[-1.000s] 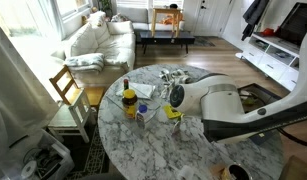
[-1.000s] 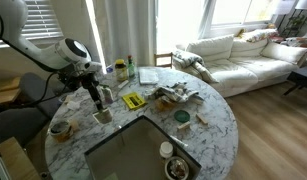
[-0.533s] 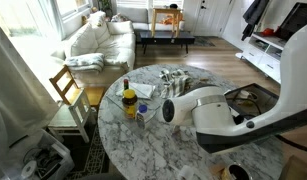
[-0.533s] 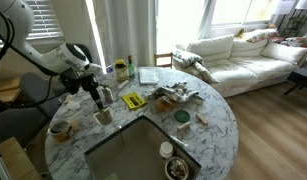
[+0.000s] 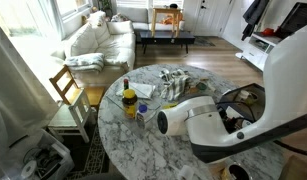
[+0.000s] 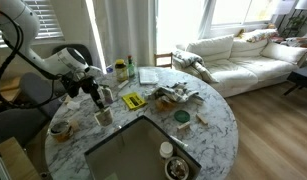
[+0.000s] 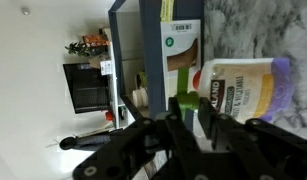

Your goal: Put the two sachets in an upright position

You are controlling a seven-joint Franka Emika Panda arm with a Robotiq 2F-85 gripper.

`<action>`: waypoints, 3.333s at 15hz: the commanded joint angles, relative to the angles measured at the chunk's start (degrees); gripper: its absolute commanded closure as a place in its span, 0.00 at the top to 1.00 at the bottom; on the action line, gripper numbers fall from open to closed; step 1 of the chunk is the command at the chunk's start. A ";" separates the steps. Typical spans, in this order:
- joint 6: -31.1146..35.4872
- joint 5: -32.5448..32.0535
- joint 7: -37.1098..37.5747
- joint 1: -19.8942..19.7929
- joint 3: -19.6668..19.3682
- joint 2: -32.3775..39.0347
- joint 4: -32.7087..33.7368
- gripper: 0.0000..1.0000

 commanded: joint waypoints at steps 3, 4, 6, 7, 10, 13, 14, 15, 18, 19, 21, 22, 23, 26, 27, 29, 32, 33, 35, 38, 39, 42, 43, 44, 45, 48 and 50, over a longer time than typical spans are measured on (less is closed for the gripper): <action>-3.08 -2.15 -1.67 0.62 0.42 3.19 2.27 0.06; -3.15 -2.20 -1.80 0.64 0.45 3.36 2.36 0.06; -3.16 -2.12 -2.05 0.53 0.50 3.54 2.37 0.06; -3.69 -1.53 -2.13 0.45 0.51 3.75 2.66 0.06; -4.33 -0.85 -2.86 0.30 0.59 3.99 3.08 0.06; -4.02 -0.29 -4.05 -0.05 0.77 4.06 3.32 0.06; -3.97 -0.13 -4.50 -0.13 0.77 4.13 3.41 0.06; -3.88 0.12 -5.22 -0.25 0.82 4.15 3.39 0.06; -3.76 1.24 -7.52 -0.66 0.89 4.26 3.67 0.06; -3.71 1.75 -8.12 -0.82 0.89 4.26 3.82 0.06; -3.38 3.35 -8.99 -1.19 0.91 4.08 4.26 0.06; -3.32 4.03 -9.47 -1.29 0.86 3.97 4.55 0.06; -3.22 4.66 -9.73 -1.32 0.78 4.05 4.79 0.06; -3.40 6.23 -10.79 -1.32 0.55 4.14 5.58 0.06; -3.52 6.66 -10.88 -1.27 0.47 4.14 5.77 0.16; -3.57 7.42 -10.83 -1.19 0.36 4.15 6.00 0.40; -3.23 8.09 -10.51 -1.05 0.21 4.06 6.06 0.61; -3.05 8.28 -10.36 -1.03 0.17 4.05 6.01 0.67; -2.30 8.64 -10.17 -1.15 0.19 3.91 5.81 0.83; -1.74 8.86 -9.96 -1.21 0.13 3.73 5.70 1.00; -1.26 9.09 -9.50 -1.31 0.11 3.53 5.61 1.00; 0.48 11.40 -9.62 -1.96 0.32 3.24 5.41 1.00; 1.63 12.98 -9.87 -2.34 0.42 3.12 5.24 1.00; 3.09 14.89 -10.13 -2.74 0.50 3.11 5.16 1.00; 4.79 16.62 -10.41 -3.02 0.49 2.94 4.90 1.00; 4.36 21.04 -13.84 -4.66 -0.48 -6.83 1.85 1.00; 3.98 22.54 -14.70 -5.21 -1.17 -10.39 2.20 1.00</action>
